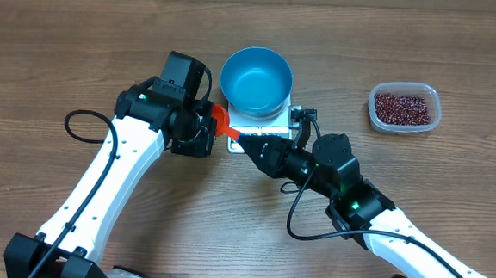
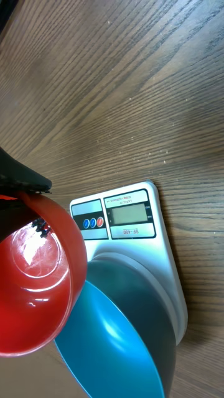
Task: Scoop item into bowl and weigh 150g on scale
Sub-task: 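Grasp the scoop's blue handle with right gripper, release left gripper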
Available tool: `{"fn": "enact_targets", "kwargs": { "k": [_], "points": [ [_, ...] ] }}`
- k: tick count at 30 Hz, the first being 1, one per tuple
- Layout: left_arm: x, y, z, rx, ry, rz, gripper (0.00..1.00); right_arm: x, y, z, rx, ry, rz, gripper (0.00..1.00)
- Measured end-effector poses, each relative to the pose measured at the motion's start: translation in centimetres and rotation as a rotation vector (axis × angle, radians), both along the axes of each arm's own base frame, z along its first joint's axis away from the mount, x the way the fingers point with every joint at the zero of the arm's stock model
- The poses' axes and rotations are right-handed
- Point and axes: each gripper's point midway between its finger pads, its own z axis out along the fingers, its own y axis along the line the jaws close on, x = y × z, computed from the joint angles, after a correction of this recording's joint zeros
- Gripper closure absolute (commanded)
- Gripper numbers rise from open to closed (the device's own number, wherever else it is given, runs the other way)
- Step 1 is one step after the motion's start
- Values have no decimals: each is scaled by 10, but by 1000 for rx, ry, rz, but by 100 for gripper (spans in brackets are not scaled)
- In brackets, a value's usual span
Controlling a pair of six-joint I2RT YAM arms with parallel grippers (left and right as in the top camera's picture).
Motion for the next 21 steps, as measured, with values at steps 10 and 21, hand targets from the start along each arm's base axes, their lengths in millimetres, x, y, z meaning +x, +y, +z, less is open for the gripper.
{"fn": "enact_targets", "kwargs": {
  "k": [10, 21],
  "points": [
    [-1, -5, 0, -2, -2, -11, 96, 1, -1, 0, -3, -1, -9, 79],
    [-2, -6, 0, -10, 5, 1, 96, 2, -1, 0, -3, -1, -11, 80]
  ]
}}
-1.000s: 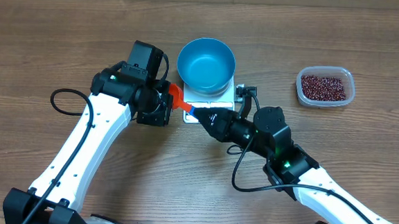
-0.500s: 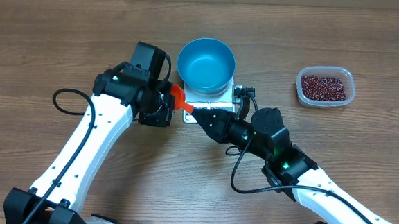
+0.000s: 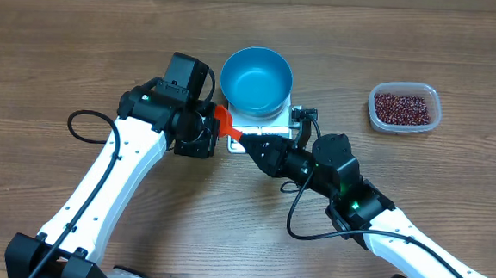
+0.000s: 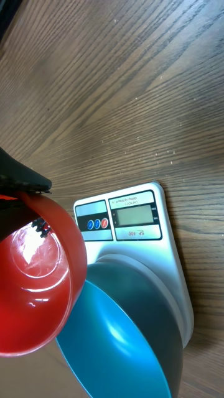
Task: Scoop item into bowl and weigh 150g on scale
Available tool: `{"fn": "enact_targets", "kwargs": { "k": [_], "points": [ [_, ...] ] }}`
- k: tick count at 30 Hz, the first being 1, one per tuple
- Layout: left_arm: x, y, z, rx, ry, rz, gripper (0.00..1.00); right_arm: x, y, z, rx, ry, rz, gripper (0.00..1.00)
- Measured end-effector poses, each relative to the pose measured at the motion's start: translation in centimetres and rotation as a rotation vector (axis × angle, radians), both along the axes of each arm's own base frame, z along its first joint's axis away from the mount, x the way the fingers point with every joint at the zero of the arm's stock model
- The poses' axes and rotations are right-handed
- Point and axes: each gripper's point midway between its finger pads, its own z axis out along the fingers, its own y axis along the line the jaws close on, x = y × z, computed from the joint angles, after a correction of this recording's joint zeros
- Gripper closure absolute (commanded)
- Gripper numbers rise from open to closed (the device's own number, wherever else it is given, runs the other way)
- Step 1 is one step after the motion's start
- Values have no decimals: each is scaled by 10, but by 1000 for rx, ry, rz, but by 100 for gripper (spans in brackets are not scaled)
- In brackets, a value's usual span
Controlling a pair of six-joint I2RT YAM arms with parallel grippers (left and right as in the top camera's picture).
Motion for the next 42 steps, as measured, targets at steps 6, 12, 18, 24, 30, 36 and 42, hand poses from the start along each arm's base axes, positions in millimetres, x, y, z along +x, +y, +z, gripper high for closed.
{"fn": "enact_targets", "kwargs": {
  "k": [6, 12, 18, 24, 30, 36, 42],
  "points": [
    [0, -1, 0, -6, 2, -1, 96, 0, 0, 0, -1, 0, 0, 87],
    [0, -1, 0, -6, 3, 1, 96, 0, -1, -2, -7, 4, -4, 94],
    [-1, -1, 0, -7, 4, 1, 63, 1, -1, -2, -8, 6, -10, 96],
    [-2, -2, 0, 1, 3, -2, 33, 0, -2, -5, -17, 16, -10, 96],
    [4, 10, -2, 98, -51, -69, 32, 2, -7, -15, -46, 44, -28, 96],
    [30, 16, 6, 222, -235, -321, 33, 11, -28, -34, -112, 93, -77, 96],
    [43, 19, 20, 333, -381, -666, 32, 3, -55, -44, -207, 151, -99, 96]
  ]
}}
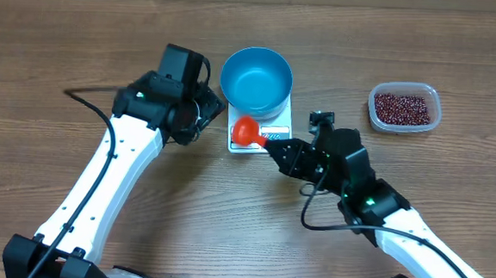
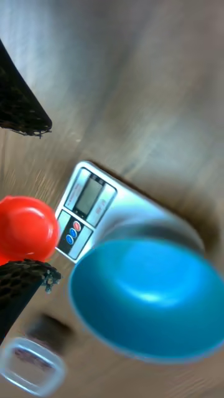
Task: Scoop item into bowl and weigh 150g on scale
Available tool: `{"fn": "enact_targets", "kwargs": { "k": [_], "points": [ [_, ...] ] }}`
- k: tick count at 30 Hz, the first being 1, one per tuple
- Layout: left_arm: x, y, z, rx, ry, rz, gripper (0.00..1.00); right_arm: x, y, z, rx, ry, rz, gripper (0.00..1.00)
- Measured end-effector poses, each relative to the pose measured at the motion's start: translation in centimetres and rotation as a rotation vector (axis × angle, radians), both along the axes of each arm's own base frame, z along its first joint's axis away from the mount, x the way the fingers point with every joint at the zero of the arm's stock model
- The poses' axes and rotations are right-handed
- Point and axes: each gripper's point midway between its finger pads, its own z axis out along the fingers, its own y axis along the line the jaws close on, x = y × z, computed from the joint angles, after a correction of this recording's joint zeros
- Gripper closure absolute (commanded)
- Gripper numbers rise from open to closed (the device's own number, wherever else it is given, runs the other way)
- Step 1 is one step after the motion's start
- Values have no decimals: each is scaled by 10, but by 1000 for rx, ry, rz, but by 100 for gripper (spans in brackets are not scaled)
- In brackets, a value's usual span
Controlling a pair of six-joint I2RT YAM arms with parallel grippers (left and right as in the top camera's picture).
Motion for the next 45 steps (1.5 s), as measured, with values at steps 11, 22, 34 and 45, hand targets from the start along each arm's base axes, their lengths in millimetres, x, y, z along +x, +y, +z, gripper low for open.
{"fn": "enact_targets", "kwargs": {
  "k": [11, 22, 34, 45],
  "points": [
    [-3, -39, 90, 16, -349, -571, 29, -37, -64, 54, -165, 36, -23, 96],
    [-22, -54, 106, 2, -443, -792, 26, -63, -99, 94, -224, -42, -72, 96],
    [-26, -54, 103, 23, -448, -844, 25, -65, -102, 83, -260, -5, -67, 96],
    [-25, -55, 103, 38, -464, -866, 29, -68, -104, 80, -268, 13, -64, 96]
  ]
}}
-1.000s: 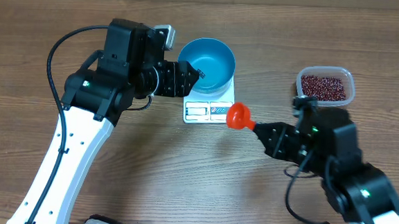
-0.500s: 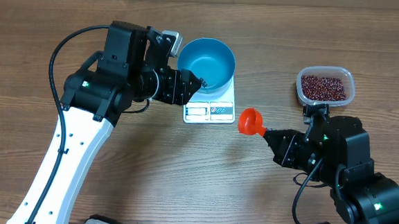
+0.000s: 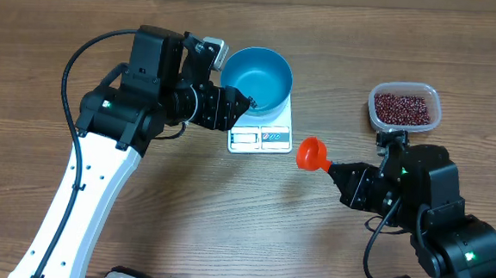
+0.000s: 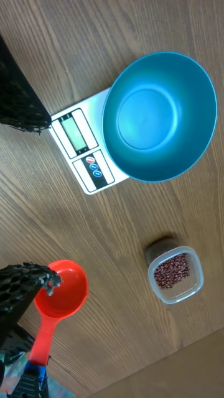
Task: Scoop item into bowl and weigh 150g on scale
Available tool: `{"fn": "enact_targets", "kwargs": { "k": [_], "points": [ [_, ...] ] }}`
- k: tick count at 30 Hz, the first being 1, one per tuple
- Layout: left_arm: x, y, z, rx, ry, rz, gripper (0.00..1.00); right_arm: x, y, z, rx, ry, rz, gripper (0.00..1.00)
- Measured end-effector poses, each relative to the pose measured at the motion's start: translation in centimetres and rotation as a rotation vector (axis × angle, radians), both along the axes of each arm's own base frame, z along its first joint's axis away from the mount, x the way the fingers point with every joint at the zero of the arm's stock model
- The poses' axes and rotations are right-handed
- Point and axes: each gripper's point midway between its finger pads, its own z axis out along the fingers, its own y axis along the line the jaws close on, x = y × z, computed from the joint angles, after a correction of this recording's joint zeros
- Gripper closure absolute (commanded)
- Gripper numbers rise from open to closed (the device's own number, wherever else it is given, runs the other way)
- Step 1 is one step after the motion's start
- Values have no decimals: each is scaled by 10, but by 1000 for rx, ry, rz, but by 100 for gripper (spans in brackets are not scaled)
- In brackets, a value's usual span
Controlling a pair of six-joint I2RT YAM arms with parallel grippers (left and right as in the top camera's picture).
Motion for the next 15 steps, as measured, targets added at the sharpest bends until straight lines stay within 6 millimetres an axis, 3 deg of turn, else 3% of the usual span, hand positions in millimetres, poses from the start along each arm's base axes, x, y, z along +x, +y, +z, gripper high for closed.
{"fn": "enact_targets", "kwargs": {
  "k": [15],
  "points": [
    [0, 0, 0, 59, -80, -93, 34, -4, -5, -7, -29, 28, -14, 96]
  ]
}}
